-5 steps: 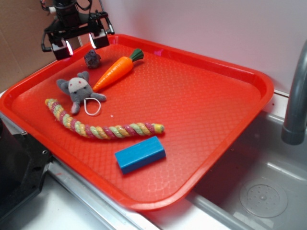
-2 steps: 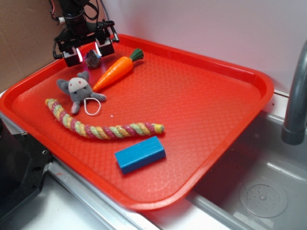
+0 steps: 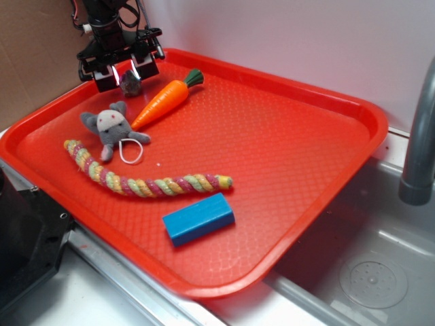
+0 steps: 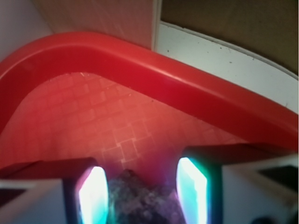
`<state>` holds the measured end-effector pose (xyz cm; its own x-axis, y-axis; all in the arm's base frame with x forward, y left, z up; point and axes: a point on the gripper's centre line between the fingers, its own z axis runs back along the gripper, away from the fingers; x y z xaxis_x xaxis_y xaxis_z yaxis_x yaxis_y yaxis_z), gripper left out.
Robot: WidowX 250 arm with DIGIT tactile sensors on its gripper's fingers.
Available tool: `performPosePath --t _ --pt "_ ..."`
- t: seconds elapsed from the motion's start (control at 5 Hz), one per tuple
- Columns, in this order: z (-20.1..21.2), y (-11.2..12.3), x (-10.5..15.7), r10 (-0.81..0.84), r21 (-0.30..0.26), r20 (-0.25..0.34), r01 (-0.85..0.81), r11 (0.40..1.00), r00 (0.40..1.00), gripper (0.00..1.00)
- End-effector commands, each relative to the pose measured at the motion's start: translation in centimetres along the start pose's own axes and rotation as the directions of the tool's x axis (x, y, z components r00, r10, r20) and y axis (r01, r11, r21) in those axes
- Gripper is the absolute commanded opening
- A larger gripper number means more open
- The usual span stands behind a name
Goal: Grab the rock.
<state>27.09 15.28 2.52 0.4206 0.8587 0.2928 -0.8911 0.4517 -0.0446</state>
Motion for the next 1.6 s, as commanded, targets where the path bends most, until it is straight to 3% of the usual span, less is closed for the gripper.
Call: performPosePath --t 0.0,0.4,0.6,0.8,1.2,1.4 --pt "6.0 -0.4 1.3 -0.266 -0.09 -0.001 0.265 0.96 0.964 0.0" --pt "11.8 -0.4 -1.5 -0.539 -0.181 -0.078 0.52 0.835 0.839 0.0" --pt "14.2 -0.1 -3.9 -0.641 -0.255 -0.094 0.604 0.755 0.762 0.0" --pt "16.5 0.0 -6.8 -0.728 -0.294 -0.102 0.678 0.673 0.678 0.0" --pt "20.3 1.4 -11.9 -0.798 -0.324 -0.064 0.744 0.585 0.599 0.0" --pt "20.2 1.5 -11.9 -0.802 -0.315 -0.103 0.745 0.588 0.589 0.0"
